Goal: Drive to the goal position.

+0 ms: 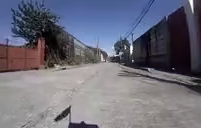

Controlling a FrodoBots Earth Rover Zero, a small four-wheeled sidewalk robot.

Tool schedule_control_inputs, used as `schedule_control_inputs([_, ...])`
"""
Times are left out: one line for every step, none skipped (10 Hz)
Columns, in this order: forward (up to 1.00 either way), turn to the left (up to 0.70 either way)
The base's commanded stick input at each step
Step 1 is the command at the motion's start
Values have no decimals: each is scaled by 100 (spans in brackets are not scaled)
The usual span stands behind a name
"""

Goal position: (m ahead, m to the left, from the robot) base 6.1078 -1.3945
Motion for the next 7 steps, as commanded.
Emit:
schedule_control_inputs([70,-3])
schedule_control_inputs([70,-3])
schedule_control_inputs([70,-3])
schedule_control_inputs([70,-14])
schedule_control_inputs([70,-35])
schedule_control_inputs([70,-35])
schedule_control_inputs([70,-35])
